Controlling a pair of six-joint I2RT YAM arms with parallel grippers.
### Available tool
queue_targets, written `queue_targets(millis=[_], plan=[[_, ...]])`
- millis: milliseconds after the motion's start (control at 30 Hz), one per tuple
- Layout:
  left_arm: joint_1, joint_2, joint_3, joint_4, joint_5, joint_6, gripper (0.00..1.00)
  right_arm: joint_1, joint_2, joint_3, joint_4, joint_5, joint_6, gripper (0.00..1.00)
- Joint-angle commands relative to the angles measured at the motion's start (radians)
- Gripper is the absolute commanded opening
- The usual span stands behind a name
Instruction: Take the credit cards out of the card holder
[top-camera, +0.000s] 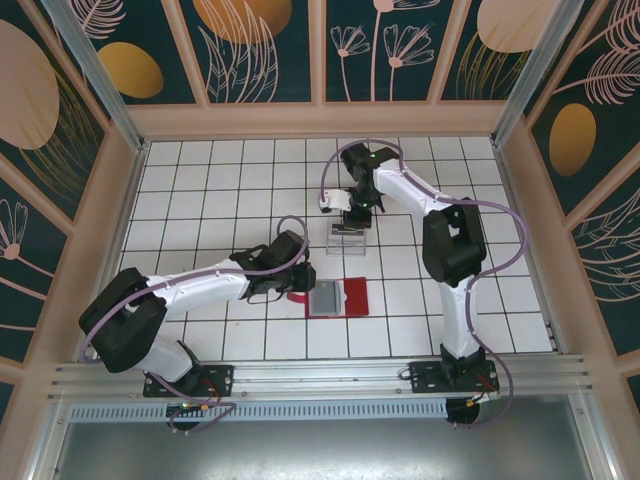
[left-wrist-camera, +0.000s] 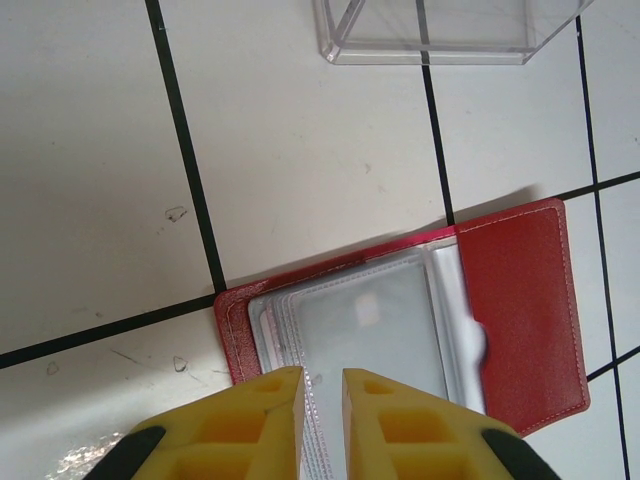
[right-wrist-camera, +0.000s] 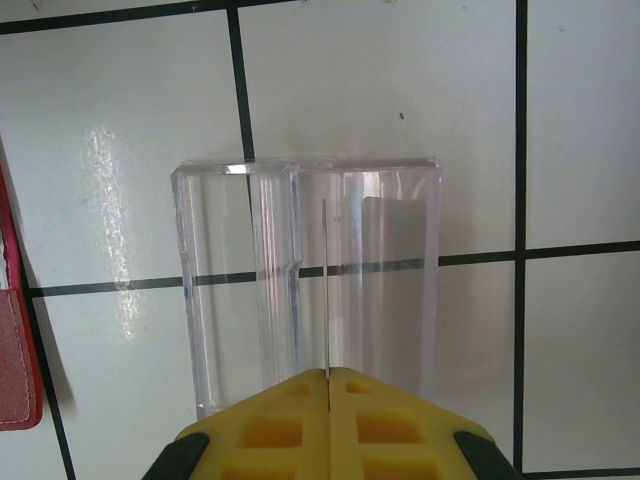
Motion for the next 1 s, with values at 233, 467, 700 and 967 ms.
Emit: queue_targets(millis=[233,467,700,967], plan=[[-0.004,-0.016,0.01,-0.029,-0.005,-0.007,0.19,0.011,-0.02,0.001,0.058,0.072,0.037,0.22],[-0.005,-0.007,0.038,-0.059,-0.014,-0.008,0.19,0.011,-0.111,-0.131,0.294,0.2,0.06,0.35],[-0.005,0.001,0.053,-0.063,-0.014,-0.016,0.19,0.013,-0.173,-0.166,0.389,0.226,0.111,0.4],[-0.004,0.024,0.084,-0.09,-0.03,-0.011,0.19,0.038,-0.266,-0.258,0.492,0.189,0.215,0.43]])
